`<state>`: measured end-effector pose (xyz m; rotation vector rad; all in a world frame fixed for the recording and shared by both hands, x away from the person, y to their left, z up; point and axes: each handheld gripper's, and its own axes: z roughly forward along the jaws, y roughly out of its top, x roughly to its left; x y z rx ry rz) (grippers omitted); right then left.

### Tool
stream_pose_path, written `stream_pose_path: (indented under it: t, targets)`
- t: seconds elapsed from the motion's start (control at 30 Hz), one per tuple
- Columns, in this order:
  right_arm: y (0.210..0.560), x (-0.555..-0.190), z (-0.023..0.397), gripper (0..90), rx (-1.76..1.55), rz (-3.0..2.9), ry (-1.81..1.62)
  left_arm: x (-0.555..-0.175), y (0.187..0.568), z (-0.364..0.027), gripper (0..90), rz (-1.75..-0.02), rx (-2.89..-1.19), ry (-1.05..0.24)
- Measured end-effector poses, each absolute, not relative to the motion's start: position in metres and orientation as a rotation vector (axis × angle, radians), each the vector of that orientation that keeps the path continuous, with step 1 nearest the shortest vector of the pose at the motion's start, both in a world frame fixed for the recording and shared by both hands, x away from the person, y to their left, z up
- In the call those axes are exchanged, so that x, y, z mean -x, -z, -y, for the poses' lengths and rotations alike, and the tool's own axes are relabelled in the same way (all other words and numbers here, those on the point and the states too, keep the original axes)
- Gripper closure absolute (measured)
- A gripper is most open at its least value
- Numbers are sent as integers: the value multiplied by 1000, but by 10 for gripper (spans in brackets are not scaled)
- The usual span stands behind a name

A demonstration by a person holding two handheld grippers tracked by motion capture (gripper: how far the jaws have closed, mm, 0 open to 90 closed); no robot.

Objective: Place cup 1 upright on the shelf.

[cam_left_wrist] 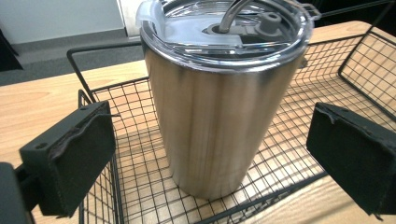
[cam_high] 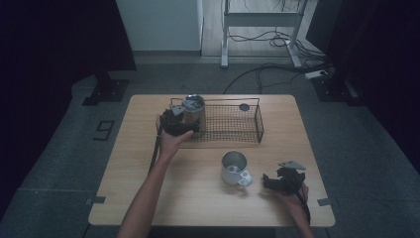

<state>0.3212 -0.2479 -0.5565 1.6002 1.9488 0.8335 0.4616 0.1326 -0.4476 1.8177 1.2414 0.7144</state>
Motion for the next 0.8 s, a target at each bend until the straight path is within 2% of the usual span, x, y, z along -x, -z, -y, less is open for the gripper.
stream_pose_path:
  t: [0.4,0.8]
  targets:
    - [556,-321,248,0,-1600,-1949,-830,-428,450,-137,15,-1179,-1879,-690]
    - [556,-321,248,0,-1598,-1951,-830,-380,449,-161,53,-1159,-1812,-707]
